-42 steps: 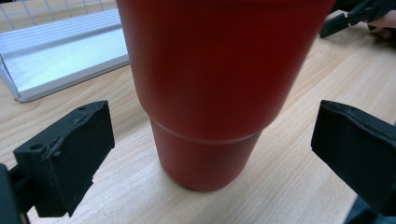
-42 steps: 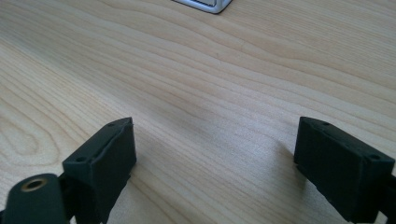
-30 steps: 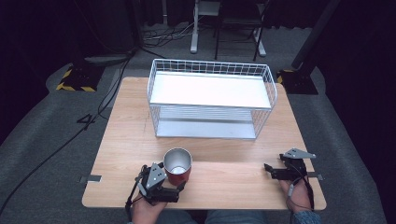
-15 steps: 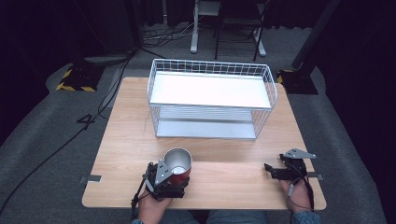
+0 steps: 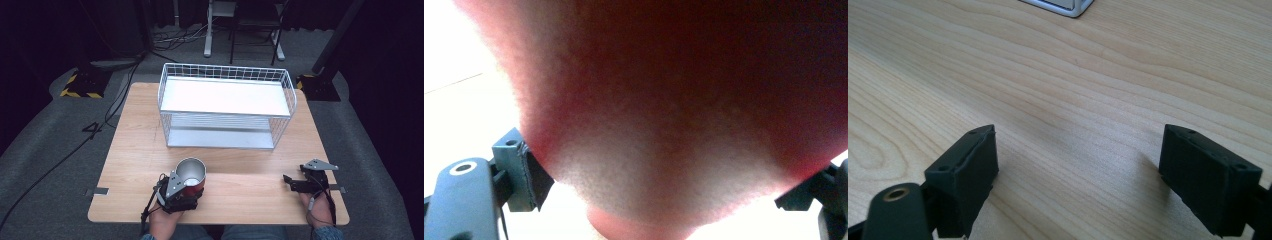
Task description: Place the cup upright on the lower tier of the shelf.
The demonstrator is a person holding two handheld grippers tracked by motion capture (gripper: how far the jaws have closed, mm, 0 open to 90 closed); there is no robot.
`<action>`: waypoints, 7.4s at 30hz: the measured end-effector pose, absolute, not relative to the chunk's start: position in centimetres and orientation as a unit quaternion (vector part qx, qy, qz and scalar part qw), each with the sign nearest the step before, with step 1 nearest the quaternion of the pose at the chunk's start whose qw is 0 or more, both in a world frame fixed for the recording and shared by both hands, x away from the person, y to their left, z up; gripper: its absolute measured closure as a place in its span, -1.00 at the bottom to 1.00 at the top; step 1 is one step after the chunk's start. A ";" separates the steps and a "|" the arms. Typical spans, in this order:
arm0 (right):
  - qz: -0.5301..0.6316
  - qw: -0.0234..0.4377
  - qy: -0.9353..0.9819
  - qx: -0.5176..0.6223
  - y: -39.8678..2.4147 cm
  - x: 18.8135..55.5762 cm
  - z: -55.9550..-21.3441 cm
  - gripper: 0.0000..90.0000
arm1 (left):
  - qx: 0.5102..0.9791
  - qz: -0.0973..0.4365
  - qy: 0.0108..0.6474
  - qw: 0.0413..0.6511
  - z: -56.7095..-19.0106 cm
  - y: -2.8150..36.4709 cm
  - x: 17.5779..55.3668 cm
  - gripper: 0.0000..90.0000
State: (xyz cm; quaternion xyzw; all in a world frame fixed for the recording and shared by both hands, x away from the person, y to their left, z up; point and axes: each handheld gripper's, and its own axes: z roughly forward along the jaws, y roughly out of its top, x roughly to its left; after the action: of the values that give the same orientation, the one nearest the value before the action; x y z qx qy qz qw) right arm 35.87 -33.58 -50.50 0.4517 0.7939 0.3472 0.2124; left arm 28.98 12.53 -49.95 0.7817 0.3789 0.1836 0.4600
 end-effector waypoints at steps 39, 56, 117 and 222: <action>0.345 0.222 0.792 0.453 -33.5 35.7 -50.5 -0.63 | 0.785 0.205 0.337 0.477 -44.9 11.6 29.8 -0.63; 0.345 0.221 0.790 0.456 -33.5 35.8 -50.5 -0.62 | 0.798 0.192 0.324 0.471 -43.2 9.6 33.4 -0.64; 0.335 0.251 0.786 0.455 -33.1 35.2 -50.5 -0.62 | 0.774 0.232 0.379 0.450 -46.4 3.3 46.8 -0.64; 0.342 0.230 0.789 0.456 -33.1 35.6 -50.5 -0.61 | 0.744 0.199 0.381 0.512 -41.4 13.3 35.5 -1.00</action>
State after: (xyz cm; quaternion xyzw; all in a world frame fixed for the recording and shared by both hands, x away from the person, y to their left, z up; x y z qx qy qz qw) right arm 35.64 -33.06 -50.48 0.4562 0.7887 0.3419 0.2301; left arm 35.49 13.32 -41.44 0.7437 0.3807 0.1986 0.5124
